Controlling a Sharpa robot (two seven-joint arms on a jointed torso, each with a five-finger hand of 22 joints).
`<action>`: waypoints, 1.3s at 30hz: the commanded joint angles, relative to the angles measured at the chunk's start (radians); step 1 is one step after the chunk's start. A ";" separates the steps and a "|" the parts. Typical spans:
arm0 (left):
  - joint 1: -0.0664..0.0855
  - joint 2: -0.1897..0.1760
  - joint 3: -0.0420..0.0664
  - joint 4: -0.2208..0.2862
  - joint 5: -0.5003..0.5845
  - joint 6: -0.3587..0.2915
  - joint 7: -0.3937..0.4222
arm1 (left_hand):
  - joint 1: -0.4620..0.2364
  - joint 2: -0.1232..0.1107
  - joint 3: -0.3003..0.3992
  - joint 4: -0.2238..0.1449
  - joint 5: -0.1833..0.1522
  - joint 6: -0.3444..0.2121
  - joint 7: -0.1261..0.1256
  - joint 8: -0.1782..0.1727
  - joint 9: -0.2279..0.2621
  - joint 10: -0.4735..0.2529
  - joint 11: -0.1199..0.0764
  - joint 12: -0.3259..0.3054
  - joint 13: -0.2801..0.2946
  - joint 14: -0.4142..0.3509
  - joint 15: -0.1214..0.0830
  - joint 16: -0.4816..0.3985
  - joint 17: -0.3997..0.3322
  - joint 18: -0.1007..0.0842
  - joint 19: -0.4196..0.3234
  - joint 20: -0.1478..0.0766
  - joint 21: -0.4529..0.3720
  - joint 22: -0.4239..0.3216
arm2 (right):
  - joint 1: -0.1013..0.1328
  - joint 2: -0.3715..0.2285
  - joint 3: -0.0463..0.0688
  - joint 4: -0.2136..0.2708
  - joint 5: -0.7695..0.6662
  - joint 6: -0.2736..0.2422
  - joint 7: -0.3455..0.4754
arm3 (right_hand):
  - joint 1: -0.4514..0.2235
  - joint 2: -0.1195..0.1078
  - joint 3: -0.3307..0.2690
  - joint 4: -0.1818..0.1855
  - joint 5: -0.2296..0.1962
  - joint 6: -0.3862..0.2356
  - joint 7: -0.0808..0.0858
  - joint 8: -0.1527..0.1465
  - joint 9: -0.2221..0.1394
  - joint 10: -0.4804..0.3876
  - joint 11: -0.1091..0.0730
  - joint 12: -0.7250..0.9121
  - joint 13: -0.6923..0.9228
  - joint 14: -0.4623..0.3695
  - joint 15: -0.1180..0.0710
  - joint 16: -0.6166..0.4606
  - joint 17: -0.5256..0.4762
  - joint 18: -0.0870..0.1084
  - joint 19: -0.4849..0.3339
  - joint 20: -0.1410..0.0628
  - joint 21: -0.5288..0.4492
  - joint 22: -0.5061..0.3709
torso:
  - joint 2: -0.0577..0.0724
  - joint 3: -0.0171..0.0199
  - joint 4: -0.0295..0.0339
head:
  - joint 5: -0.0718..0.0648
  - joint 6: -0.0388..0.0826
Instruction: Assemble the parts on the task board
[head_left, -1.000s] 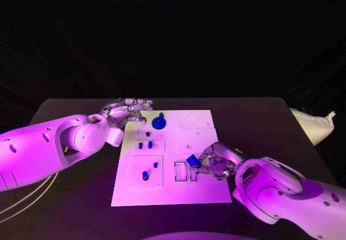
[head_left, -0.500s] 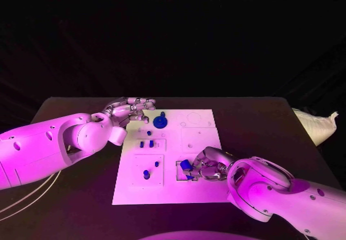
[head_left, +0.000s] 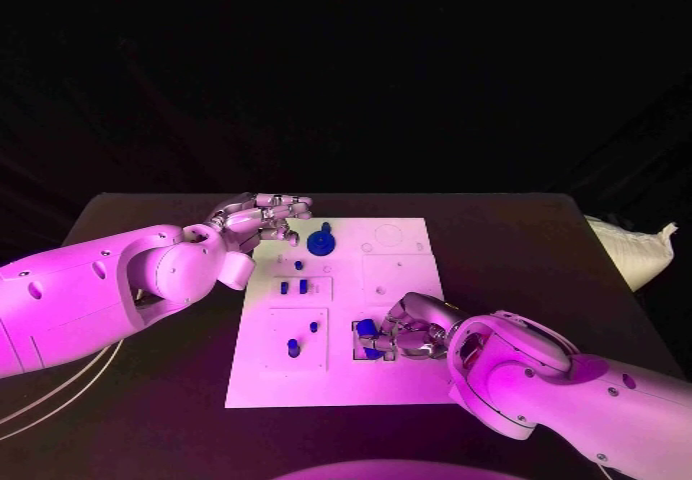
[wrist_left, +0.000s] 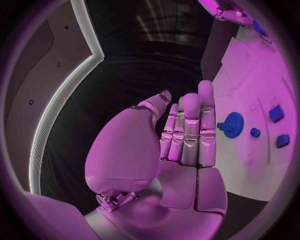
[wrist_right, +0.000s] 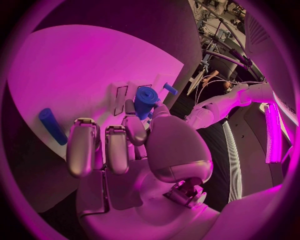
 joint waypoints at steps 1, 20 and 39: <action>0.000 0.002 0.001 0.002 -0.002 0.012 0.006 | -0.005 0.002 -0.004 -0.001 -0.001 -0.006 0.000 0.001 -0.001 -0.008 -0.001 0.007 0.001 -0.005 -0.001 -0.002 -0.001 0.009 -0.003 0.006 -0.005 -0.001 | 0.000 0.005 0.000 -0.002 -0.024 0.015 -0.005 | -0.019 0.001 -0.013 0.001 -0.013 0.009 -0.010 -0.007 0.004 0.001 0.002 -0.001 0.001 0.071 -0.007 0.000 0.068 -0.018 -0.001 -0.005 0.003 0.001 | 0.001 -0.0006 -0.0003 | 0.001 0.003; 0.000 -0.001 0.001 0.004 -0.002 0.012 0.004 | -0.005 0.002 -0.004 -0.001 -0.001 -0.006 0.000 0.001 -0.001 -0.008 -0.001 0.007 0.001 -0.005 -0.001 -0.002 -0.001 0.009 -0.003 0.006 -0.005 -0.001 | 0.000 0.005 -0.001 -0.005 -0.045 0.015 0.000 | -0.112 0.006 -0.116 0.001 -0.209 0.004 -0.009 -0.014 0.035 -0.005 0.003 -0.031 -0.006 0.070 -0.006 -0.005 0.062 -0.017 -0.005 -0.005 -0.005 -0.007 | 0.002 0.0009 -0.0007 | 0.003 -0.002; 0.000 -0.002 0.001 0.006 -0.002 0.013 0.004 | -0.006 0.003 -0.004 -0.001 -0.001 -0.008 0.000 0.001 -0.001 -0.010 -0.001 0.009 0.002 -0.006 -0.001 -0.002 -0.002 0.010 -0.003 0.007 -0.006 -0.002 | 0.000 0.007 -0.001 -0.003 -0.092 0.041 0.006 | 0.168 0.013 -0.045 -0.146 -0.224 0.008 -0.012 -0.015 0.061 0.003 -0.002 -0.029 0.010 0.071 -0.010 -0.004 0.066 -0.018 -0.003 -0.008 -0.003 -0.001 | 0.002 -0.0008 0.0012 | 0.006 -0.012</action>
